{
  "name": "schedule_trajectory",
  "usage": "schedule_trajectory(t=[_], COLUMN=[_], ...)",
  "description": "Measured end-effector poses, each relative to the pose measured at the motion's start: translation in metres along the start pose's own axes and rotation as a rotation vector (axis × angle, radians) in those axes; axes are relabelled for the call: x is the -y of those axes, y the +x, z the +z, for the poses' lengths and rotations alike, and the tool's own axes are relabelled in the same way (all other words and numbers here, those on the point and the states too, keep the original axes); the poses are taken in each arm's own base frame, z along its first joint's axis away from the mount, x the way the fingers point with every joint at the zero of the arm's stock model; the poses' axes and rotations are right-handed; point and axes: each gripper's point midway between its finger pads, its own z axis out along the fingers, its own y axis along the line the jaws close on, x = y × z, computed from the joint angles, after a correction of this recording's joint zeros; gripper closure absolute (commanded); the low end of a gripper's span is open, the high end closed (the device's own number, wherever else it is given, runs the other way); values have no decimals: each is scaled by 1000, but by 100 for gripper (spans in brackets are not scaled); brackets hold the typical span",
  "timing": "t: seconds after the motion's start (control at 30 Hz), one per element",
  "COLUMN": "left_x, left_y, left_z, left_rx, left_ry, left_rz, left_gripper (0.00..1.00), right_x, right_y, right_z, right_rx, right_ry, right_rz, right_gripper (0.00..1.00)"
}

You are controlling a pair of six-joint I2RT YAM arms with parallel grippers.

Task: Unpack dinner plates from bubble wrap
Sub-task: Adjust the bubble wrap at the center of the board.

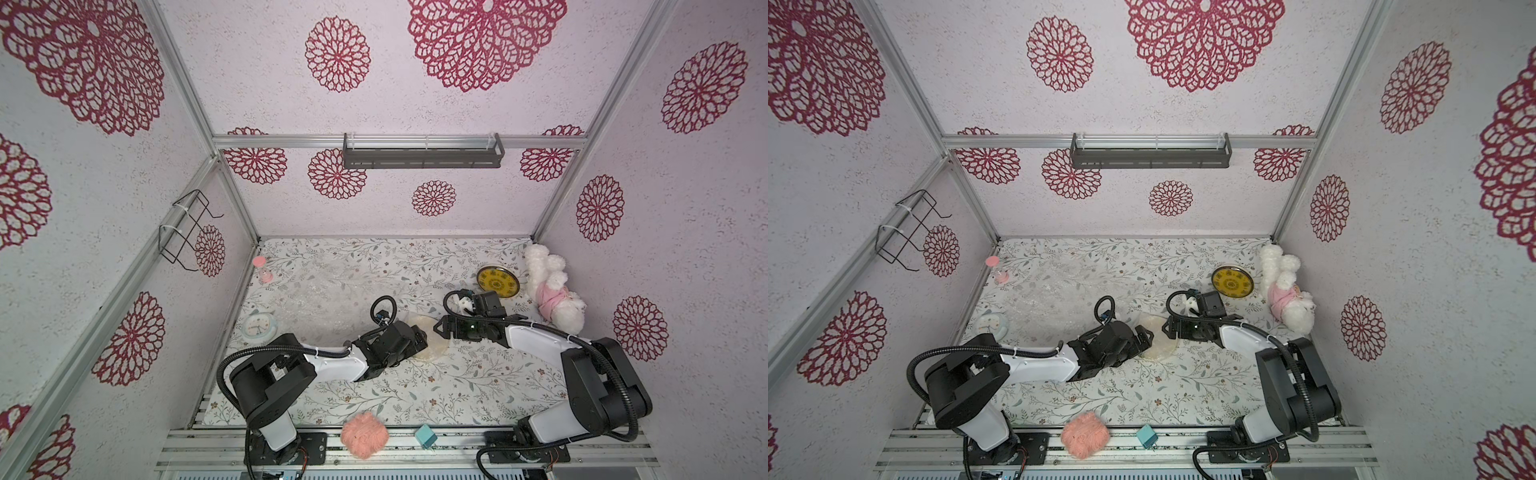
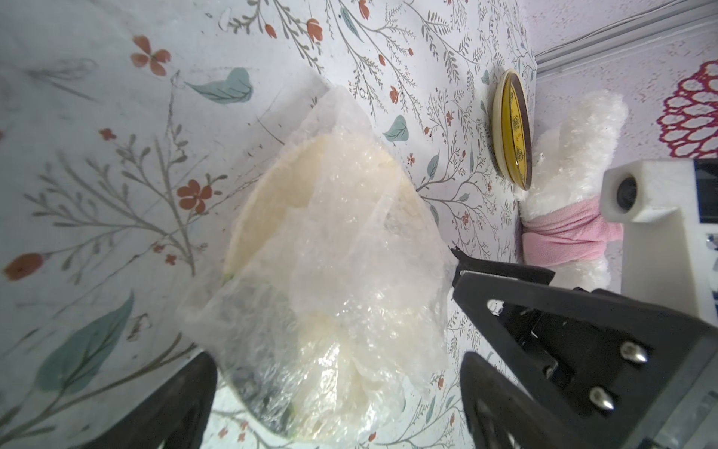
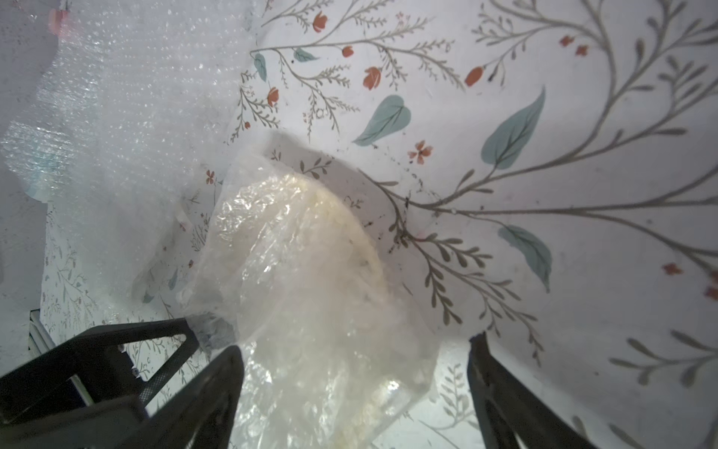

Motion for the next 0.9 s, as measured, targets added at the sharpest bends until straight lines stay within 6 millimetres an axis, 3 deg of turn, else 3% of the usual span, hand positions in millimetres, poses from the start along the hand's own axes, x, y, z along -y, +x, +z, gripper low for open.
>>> schedule_trajectory(t=[0.23, 0.4, 0.53, 0.77, 0.9], left_x=[4, 25, 32, 25, 18], left_y=[-25, -51, -59, -68, -82], left_z=[3, 9, 12, 16, 2], left_rx=[34, 57, 61, 58, 81], left_ry=[9, 51, 65, 48, 32], left_rz=[-9, -7, 0, 11, 12], left_gripper=[1, 1, 1, 2, 2], right_x=[-5, -5, -3, -3, -4], right_y=[2, 5, 6, -3, -18], right_z=[-14, -18, -18, -20, -18], right_rx=[48, 61, 59, 69, 79], right_ry=[-21, -23, -10, -3, 1], right_rz=[17, 31, 36, 38, 36], right_gripper=[10, 10, 9, 9, 9])
